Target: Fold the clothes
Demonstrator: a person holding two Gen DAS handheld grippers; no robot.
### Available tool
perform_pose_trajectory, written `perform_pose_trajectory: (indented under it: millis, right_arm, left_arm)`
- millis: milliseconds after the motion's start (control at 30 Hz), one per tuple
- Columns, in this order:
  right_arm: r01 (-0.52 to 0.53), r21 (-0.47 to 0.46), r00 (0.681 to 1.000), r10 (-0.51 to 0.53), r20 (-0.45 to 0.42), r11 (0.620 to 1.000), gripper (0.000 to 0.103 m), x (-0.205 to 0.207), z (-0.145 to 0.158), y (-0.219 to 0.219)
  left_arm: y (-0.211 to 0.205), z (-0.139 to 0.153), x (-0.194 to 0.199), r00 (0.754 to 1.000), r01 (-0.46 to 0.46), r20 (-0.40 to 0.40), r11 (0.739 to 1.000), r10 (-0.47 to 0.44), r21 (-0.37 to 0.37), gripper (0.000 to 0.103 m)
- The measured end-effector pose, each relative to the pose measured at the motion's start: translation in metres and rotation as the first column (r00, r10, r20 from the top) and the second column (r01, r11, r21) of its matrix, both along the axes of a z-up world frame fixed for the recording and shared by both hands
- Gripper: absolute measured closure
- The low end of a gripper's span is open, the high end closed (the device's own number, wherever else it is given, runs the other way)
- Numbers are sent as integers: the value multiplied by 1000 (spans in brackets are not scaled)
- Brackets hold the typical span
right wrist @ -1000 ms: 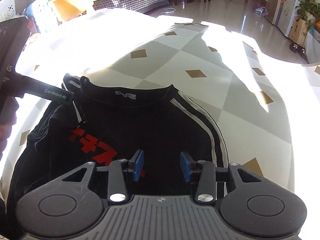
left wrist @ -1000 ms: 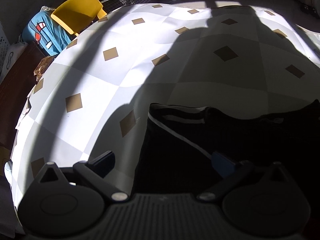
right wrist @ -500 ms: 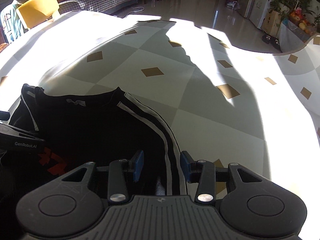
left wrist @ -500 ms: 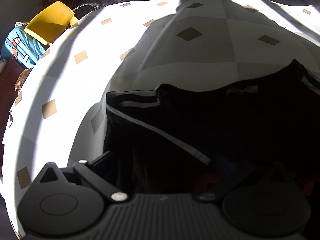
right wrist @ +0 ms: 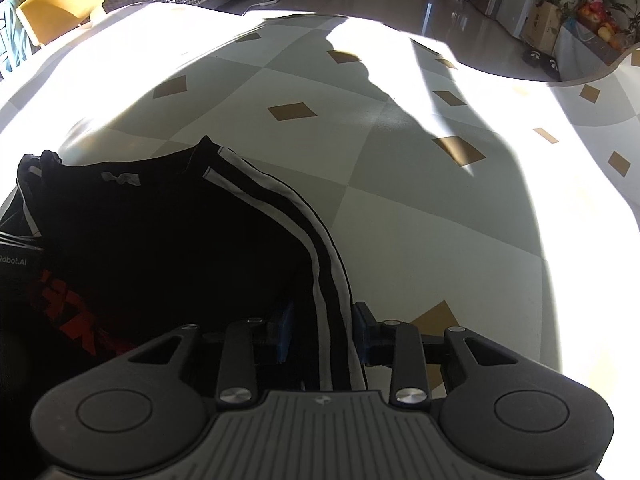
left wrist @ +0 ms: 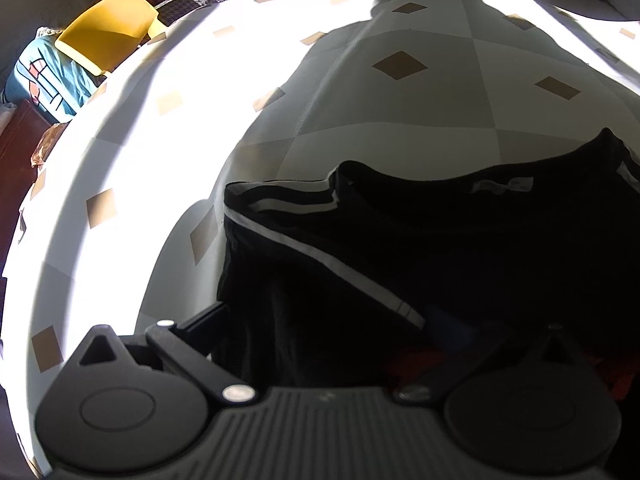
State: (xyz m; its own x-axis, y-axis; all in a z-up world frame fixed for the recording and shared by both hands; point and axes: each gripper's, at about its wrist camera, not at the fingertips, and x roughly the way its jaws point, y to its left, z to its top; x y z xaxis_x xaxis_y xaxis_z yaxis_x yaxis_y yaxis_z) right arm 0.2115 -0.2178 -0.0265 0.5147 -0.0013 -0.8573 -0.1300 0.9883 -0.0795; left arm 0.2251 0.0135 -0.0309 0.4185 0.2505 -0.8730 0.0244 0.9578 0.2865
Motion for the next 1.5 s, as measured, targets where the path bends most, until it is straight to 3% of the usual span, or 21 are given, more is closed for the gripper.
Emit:
perform_pose_trajectory:
  millis: [67,233,333,633,800,933,1067,1200,1333,1500]
  right_arm:
    - [1,-19,1000,-1,7,1000,91,1,0,1]
    - [27,-81,999,-25,30,996,97,4,-1,-1]
    - [36,-135,998,-30,48,990,97,6,-3,-1]
    - [91,-175,994,-81,67,980,97,19,-3,-1]
    - [150,-141,987,-141,71,979,94,26,2,-2]
    - [151,-105,978,-134,158,983,93,25,17,3]
    - [84,-14,978,-80,192,996,90,26,29,13]
    - [-6,59,988,-3,157,998,90,28,25,30]
    - [-77,82,987,64,146,994,90,30,18,45]
    - [-86,97,988,72,138,992,90,39,7,53]
  left_arm:
    - [0,0,1,1000,2,0,1000,-2,3,0]
    - [2,0,4,1000,-5,0,1000,5,0,0]
    - [4,0,6,1000,-7,1,1000,7,3,0]
    - [5,-1,6,1000,4,7,1000,-4,17,0]
    - [4,0,6,1000,4,9,1000,-4,19,0]
    - [7,5,9,999,-28,33,999,27,17,0]
    - [9,8,14,998,-44,43,999,44,15,0]
    - [9,4,19,997,-68,27,997,68,20,0]
    - [12,7,24,995,-94,42,995,93,20,0]
    - [18,8,30,990,-136,43,991,136,-9,0]
